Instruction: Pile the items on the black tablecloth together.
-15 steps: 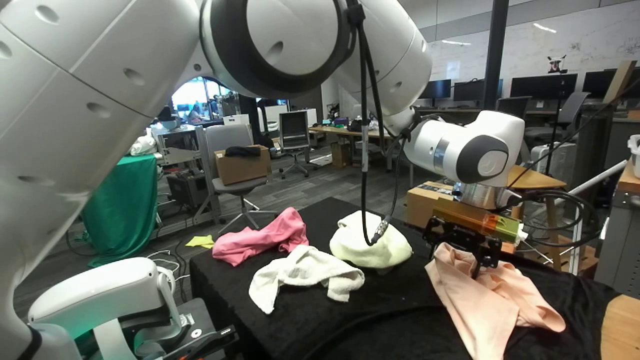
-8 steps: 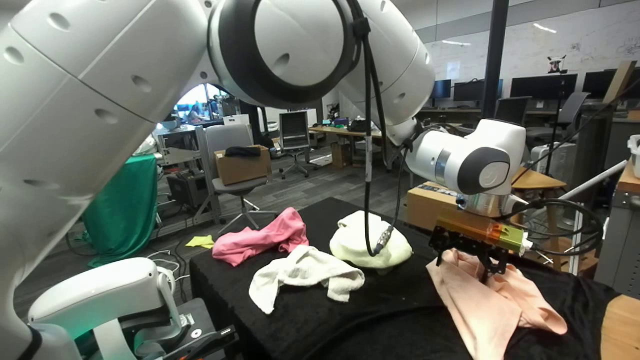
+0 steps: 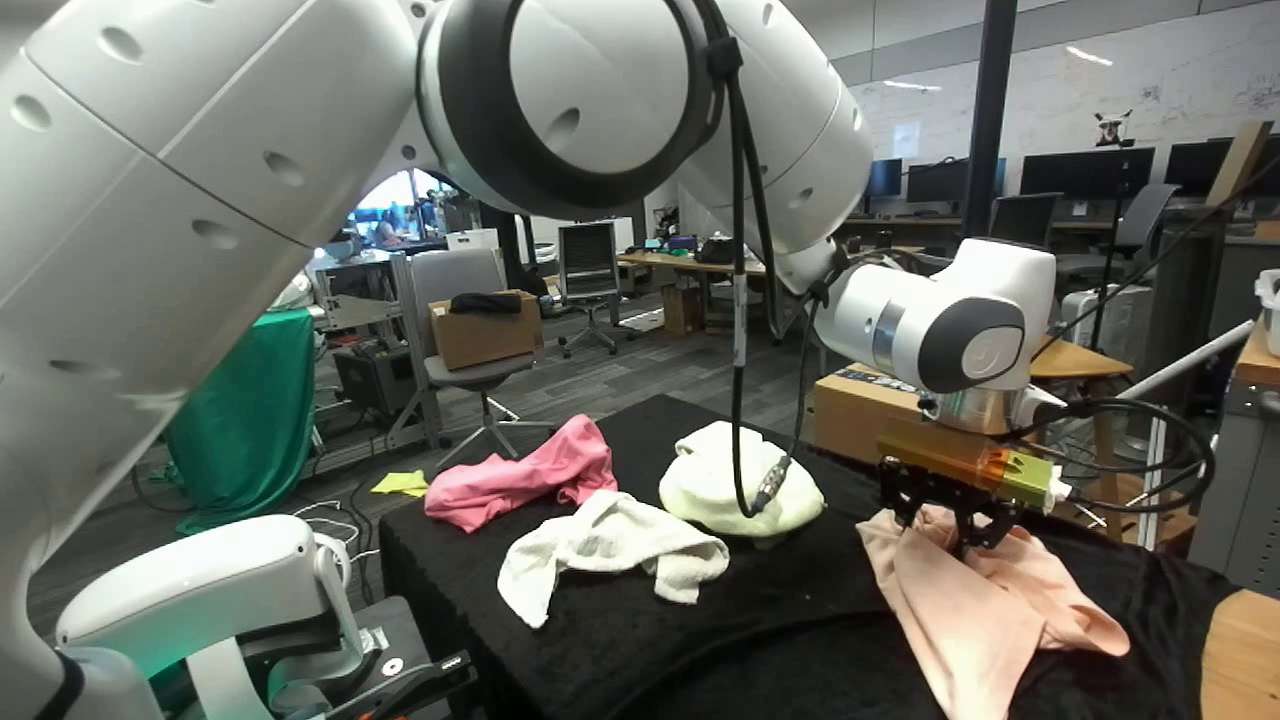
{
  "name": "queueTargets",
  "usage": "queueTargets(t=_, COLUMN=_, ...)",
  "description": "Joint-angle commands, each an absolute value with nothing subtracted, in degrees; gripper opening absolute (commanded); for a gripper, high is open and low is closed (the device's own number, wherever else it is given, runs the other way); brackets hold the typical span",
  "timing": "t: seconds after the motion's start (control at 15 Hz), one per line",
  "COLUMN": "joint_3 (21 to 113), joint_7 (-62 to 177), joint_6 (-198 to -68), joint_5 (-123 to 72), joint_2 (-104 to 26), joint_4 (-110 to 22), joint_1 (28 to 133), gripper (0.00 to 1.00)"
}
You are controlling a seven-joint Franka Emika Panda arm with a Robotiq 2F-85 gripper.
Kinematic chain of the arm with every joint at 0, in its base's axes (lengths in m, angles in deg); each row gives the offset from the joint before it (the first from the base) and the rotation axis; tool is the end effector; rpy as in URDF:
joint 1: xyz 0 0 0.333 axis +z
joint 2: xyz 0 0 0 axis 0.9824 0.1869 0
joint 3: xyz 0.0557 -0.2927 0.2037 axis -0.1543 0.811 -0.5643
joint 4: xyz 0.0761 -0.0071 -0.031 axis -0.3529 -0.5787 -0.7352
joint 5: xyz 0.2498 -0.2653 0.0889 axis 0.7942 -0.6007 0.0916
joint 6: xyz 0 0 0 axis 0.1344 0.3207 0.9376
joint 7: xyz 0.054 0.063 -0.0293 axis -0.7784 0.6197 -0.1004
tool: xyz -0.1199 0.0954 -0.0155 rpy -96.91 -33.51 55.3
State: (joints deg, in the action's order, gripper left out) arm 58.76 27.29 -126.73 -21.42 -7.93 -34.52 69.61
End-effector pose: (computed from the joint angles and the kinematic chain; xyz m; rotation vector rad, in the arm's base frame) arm 0.7304 -0.0774 0.1815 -3.0208 -0.4892 0.0341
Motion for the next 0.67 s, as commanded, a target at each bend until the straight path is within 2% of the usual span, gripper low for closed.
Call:
queueTargets(t=0.0, joint_3=59.13, joint_7=28.69, joint_6=-127.10, joint_5=-21.97, joint_2=-9.37, joint_4=-35.15, joint_1=70.15, gripper=0.20)
queueTargets(t=0.07, joint_3=59.11, joint_7=28.73, joint_6=-127.17, joint_5=-21.97, joint_2=-9.97, joint_4=-35.57, joint_1=70.14, gripper=0.13)
queueTargets(t=0.27, joint_3=59.39, joint_7=28.77, joint_6=-127.53, joint_5=-22.48, joint_2=-13.14, joint_4=-37.65, joint_1=70.35, gripper=0.07)
queueTargets(t=0.4, joint_3=59.34, joint_7=28.36, joint_6=-127.32, joint_5=-22.71, joint_2=-15.67, joint_4=-39.25, joint_1=70.31, gripper=0.11)
queueTargets(t=0.6, joint_3=59.47, joint_7=28.24, joint_6=-127.70, joint_5=-23.23, joint_2=-20.37, joint_4=-42.69, joint_1=70.43, gripper=0.11)
